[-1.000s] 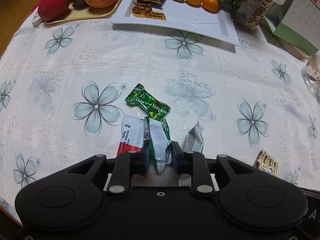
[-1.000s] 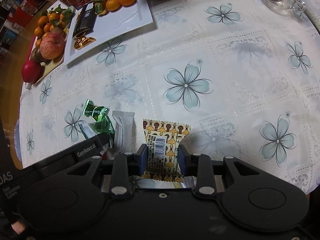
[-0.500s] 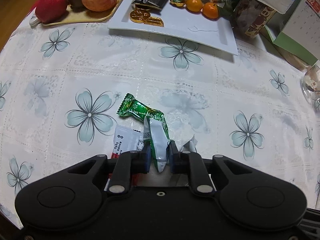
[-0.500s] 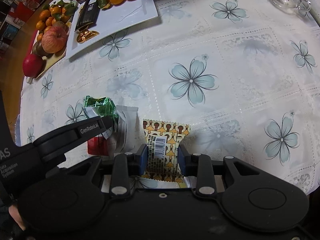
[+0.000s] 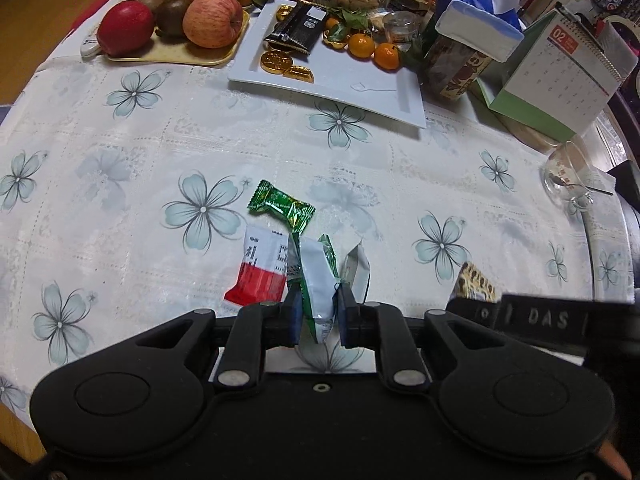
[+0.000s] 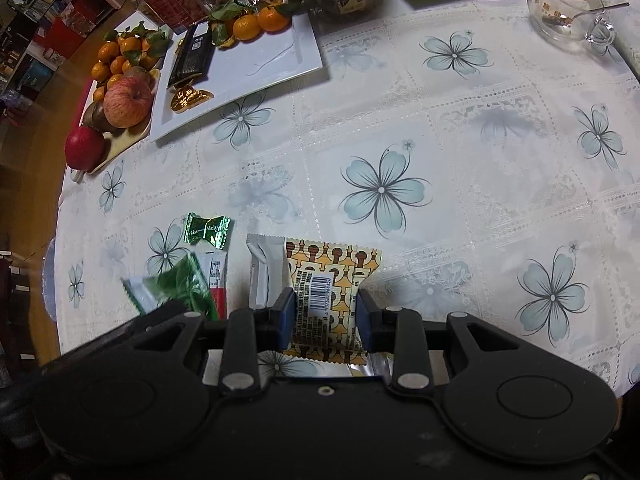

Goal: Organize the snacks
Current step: 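Close the left tool firmly on the white-green packet and lift it, then carry the white-green packet and biscuit packet over the gold tray, then open the right tool to drop the biscuit packet while the left tool drops the white-green packet, then move both open tools back toward the remaining snacks, then grasp the red-and-white packet with the left tool while the right tool approaches the silver-yellow candy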

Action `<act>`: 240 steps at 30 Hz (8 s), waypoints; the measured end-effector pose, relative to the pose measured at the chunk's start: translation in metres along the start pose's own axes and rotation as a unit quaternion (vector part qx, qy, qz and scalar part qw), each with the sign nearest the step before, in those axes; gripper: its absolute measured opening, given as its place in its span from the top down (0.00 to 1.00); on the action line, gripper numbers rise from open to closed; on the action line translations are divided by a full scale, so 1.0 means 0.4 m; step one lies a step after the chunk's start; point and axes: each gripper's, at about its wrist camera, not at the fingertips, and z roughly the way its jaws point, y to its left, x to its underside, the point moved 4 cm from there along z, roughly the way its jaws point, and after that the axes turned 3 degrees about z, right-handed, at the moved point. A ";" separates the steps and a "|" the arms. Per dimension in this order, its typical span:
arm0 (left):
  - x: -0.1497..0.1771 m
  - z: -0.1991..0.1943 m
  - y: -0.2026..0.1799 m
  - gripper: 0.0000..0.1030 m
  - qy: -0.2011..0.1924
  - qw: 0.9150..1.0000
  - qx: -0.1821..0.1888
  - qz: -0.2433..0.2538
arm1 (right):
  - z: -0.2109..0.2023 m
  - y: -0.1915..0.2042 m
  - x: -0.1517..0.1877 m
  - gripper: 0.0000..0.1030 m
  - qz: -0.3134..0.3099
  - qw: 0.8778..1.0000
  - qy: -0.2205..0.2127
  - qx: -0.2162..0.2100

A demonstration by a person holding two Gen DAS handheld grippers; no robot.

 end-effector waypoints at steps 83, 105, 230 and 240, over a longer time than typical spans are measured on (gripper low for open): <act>0.564 -0.188 0.080 0.72 -0.063 0.996 -0.050 0.043 | -0.195 -0.115 0.753 0.49 -0.089 0.981 -0.171 0.002; 0.570 -0.169 0.097 0.70 -0.051 0.989 -0.132 0.045 | -0.154 -0.113 0.752 0.49 -0.099 0.985 -0.138 0.042; -0.045 0.228 0.027 0.65 0.078 0.984 -0.135 0.087 | 0.179 -0.069 0.142 0.45 0.000 0.988 0.130 0.087; -0.050 0.238 0.002 0.53 0.067 0.982 -0.145 0.097 | 0.170 -0.085 0.140 0.45 0.013 0.988 0.130 0.084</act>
